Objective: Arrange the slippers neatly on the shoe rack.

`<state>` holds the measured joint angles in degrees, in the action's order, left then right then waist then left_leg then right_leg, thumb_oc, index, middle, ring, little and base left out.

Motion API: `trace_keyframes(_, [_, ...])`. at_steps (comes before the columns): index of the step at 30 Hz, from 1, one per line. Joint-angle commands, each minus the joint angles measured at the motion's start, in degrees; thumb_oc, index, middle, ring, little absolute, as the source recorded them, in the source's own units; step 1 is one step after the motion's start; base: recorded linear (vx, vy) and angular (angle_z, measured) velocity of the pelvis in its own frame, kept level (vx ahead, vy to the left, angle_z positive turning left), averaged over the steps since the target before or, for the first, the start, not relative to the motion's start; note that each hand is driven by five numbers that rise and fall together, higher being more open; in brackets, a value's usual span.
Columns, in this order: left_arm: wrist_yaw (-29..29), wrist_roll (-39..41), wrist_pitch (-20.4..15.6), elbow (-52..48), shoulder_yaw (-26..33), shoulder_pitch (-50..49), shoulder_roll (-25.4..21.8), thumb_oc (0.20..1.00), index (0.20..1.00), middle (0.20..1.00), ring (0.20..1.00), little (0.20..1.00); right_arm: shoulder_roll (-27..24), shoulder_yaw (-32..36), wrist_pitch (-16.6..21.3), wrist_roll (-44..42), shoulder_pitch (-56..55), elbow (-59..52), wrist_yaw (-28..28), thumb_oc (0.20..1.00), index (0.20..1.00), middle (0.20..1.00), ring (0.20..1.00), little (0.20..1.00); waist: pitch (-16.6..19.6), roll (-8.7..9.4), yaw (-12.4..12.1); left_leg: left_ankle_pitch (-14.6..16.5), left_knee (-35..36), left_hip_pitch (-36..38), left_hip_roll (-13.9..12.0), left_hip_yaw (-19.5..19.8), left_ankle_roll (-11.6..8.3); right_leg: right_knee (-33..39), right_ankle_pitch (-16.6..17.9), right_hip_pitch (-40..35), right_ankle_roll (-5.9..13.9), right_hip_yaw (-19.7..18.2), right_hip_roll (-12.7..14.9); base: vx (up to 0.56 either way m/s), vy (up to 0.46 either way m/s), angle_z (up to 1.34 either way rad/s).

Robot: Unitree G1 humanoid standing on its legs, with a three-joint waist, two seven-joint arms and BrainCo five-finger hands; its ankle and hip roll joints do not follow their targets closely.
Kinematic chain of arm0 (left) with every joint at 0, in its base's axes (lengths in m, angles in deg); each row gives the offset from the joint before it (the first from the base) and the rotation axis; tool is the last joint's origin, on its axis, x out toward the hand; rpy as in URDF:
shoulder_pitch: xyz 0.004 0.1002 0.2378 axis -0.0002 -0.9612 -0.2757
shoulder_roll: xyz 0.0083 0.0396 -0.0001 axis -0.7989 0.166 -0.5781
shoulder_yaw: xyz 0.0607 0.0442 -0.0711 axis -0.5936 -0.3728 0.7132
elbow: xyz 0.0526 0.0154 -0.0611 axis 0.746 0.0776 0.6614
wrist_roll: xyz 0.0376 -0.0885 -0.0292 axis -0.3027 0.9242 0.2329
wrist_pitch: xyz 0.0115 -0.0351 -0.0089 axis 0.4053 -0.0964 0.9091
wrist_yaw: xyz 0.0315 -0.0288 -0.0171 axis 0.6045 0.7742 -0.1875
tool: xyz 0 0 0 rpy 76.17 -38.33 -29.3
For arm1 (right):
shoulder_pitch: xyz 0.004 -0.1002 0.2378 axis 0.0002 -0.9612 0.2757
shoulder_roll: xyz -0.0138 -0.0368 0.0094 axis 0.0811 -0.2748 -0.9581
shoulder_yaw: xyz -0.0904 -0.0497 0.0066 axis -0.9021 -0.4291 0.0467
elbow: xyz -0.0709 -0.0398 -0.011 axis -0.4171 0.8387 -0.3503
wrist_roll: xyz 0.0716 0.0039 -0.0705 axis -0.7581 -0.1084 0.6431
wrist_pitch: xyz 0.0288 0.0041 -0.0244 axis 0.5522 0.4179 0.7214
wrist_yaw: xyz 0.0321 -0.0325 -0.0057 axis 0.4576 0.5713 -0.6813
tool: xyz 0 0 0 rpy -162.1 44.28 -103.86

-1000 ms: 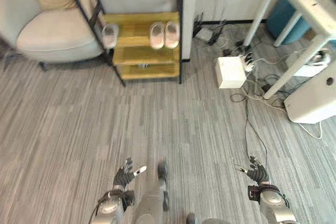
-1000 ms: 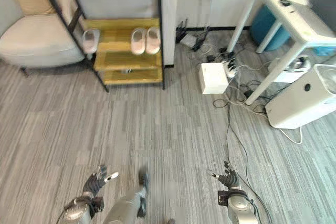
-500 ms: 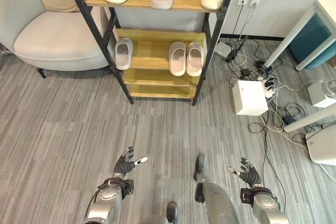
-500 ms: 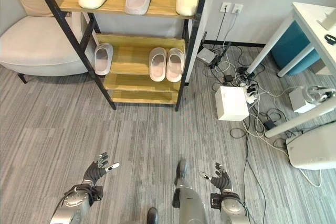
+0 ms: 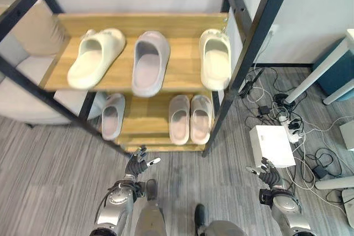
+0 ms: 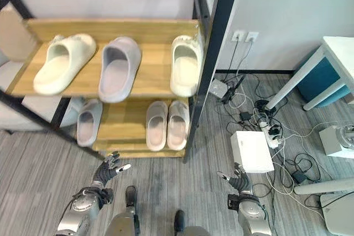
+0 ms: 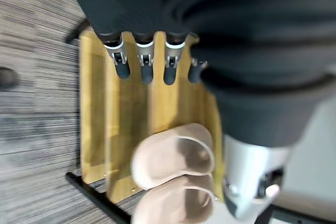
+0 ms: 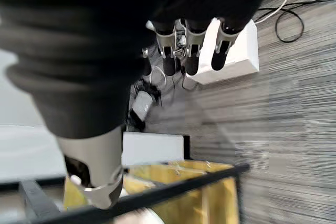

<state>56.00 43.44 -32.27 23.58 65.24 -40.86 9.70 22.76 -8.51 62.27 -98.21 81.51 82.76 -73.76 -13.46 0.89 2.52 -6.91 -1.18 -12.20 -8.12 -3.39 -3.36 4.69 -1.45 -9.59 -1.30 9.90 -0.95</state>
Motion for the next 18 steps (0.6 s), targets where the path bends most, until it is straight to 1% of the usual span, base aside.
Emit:
trace_keyframes(1, [-0.5,0.0,-2.2,-2.0,-1.3,1.0,-1.4,1.000,1.000,1.000,1.000,1.000,-0.4,1.2,1.5,-0.7,-0.1,-1.5,-0.1,1.000,1.000,1.000,1.000,1.000,1.0,1.27,0.6,3.4,4.9,10.2,0.3,-0.6,-1.79,-0.7,-1.4,5.2,5.82,-0.1,5.6,0.11,0.147,-0.39])
trace_keyframes(2, [-0.2,-0.4,-2.1,-2.3,-1.3,0.7,-1.6,1.000,1.000,1.000,1.000,1.000,0.2,1.0,1.3,-0.7,-0.4,-1.5,0.4,1.000,1.000,1.000,1.000,1.000,1.7,1.25,0.6,3.9,5.6,11.4,1.1,-1.0,-1.49,-0.8,-1.1,5.3,6.29,-0.2,6.1,0.07,0.098,0.16])
trace_keyframes(3, [-0.2,-0.4,-2.1,-2.4,-1.3,0.7,-1.6,1.000,1.000,1.000,1.000,1.000,0.2,1.0,1.3,-0.7,-0.4,-1.5,0.4,1.000,1.000,1.000,1.000,1.000,1.7,1.28,0.6,3.9,5.6,11.5,1.1,-1.1,-1.47,-0.8,-1.1,5.3,6.32,-0.3,6.1,0.12,0.231,0.48])
trace_keyframes(4, [0.1,-0.7,-1.9,-1.9,-1.4,0.1,-1.8,1.000,1.000,1.000,1.000,1.000,1.2,0.1,0.9,-0.2,-0.9,-0.8,1.1,1.000,1.000,1.000,1.000,1.000,2.4,1.55,0.4,5.0,6.2,13.2,1.8,-1.9,-0.90,-0.5,-0.5,5.2,7.04,-0.8,7.2,0.05,0.136,0.51])
trace_keyframes(6, [0.1,-0.8,-1.9,-1.9,-1.3,-0.1,-1.8,1.000,1.000,1.000,1.000,1.000,1.4,0.0,0.8,-0.1,-1.0,-0.5,1.2,1.000,1.000,1.000,1.000,1.000,2.5,1.61,0.4,5.3,6.2,13.4,2.0,-2.0,-0.77,-0.3,-0.3,5.1,7.18,-0.8,7.3,0.05,0.110,0.41])
trace_keyframes(7, [0.2,-1.0,-1.9,-2.3,-1.4,-0.7,-2.0,1.000,1.000,1.000,1.000,1.000,1.4,-0.1,0.7,0.1,-1.3,-0.5,1.3,1.000,1.000,1.000,1.000,1.000,2.8,1.66,0.4,6.0,6.2,14.0,2.3,-2.4,-0.52,-0.1,0.0,4.9,7.58,-1.1,7.7,0.04,0.077,0.21])
trace_keyframes(11, [0.6,-1.2,-1.9,-3.0,-2.6,-1.0,-1.9,1.000,1.000,1.000,1.000,1.000,1.5,-0.2,0.6,0.5,-1.4,-0.2,1.3,1.000,1.000,1.000,1.000,1.000,3.0,1.85,0.3,6.9,6.2,14.3,3.2,-2.8,0.22,0.3,0.9,5.3,8.57,-1.3,8.5,0.01,0.140,-0.11])
trace_keyframes(12, [1.0,-1.5,-1.9,-3.8,-3.3,-0.8,-2.2,1.000,1.000,1.000,1.000,1.000,1.5,-0.2,0.5,1.0,-1.2,-0.1,1.1,1.000,1.000,1.000,1.000,1.000,2.7,1.89,0.3,7.2,6.2,13.7,3.8,-2.8,0.62,0.3,1.6,6.2,9.09,-1.4,9.0,-0.17,0.152,-0.06])
trace_keyframes(13, [0.6,-2.2,-2.1,-4.0,-3.9,0.0,-2.7,1.000,1.000,1.000,1.000,1.000,1.8,-0.5,0.3,1.6,0.0,-0.4,0.6,1.000,1.000,1.000,1.000,1.000,1.5,1.73,0.3,7.4,6.2,12.6,4.4,-3.1,0.99,0.3,3.8,8.7,10.24,-1.6,10.0,-0.32,0.121,-0.12])
trace_keyframes(14, [0.4,-2.6,-2.3,-3.8,-4.0,1.4,-3.6,1.000,1.000,1.000,1.000,1.000,2.3,-1.2,0.1,1.9,1.2,-0.2,0.6,1.000,1.000,1.000,1.000,1.000,0.8,1.33,0.1,6.8,6.2,10.8,4.2,-4.0,1.18,0.2,4.9,11.4,11.13,-2.4,10.3,-0.40,0.046,-0.19])
trace_keyframes(15, [0.3,-2.4,-2.3,-3.8,-3.8,2.1,-4.3,1.000,1.000,1.000,1.000,1.000,2.4,-1.7,0.1,2.1,1.6,-0.4,0.5,1.000,1.000,1.000,1.000,1.000,0.5,1.12,-0.1,6.0,6.2,9.9,3.9,-4.4,1.33,-0.7,4.6,11.8,11.12,-2.6,10.0,-0.35,0.000,-0.22])
trace_keyframes(16, [0.4,-2.2,-2.4,-4.0,-3.5,2.2,-4.7,1.000,1.000,1.000,1.000,1.000,2.3,-2.0,-0.1,2.5,1.7,-0.6,0.9,1.000,1.000,1.000,1.000,1.000,0.7,0.99,-0.5,5.6,6.2,9.2,3.7,-5.2,1.47,-2.6,3.5,11.7,10.70,-3.1,9.7,-0.18,0.001,-0.20])
trace_keyframes(17, [0.4,-2.2,-2.4,-4.0,-3.5,2.2,-4.7,1.000,1.000,1.000,1.000,1.000,2.3,-2.0,-0.1,2.5,1.7,-0.6,0.9,1.000,1.000,1.000,1.000,1.000,0.7,1.00,-0.5,5.6,6.2,9.2,3.7,-5.2,1.47,-2.7,3.5,11.7,10.70,-3.1,9.7,-0.21,0.002,-0.19])
trace_keyframes(18, [0.4,-1.5,-2.7,-4.1,-2.6,2.0,-5.1,1.000,1.000,1.000,1.000,1.000,2.0,-2.6,0.2,3.4,1.3,-1.0,1.3,1.000,1.000,1.000,1.000,1.000,1.5,0.91,-1.4,4.6,6.2,8.2,3.7,-6.0,1.53,-4.6,0.6,9.5,9.67,-4.0,8.5,-0.16,-0.032,-0.15])
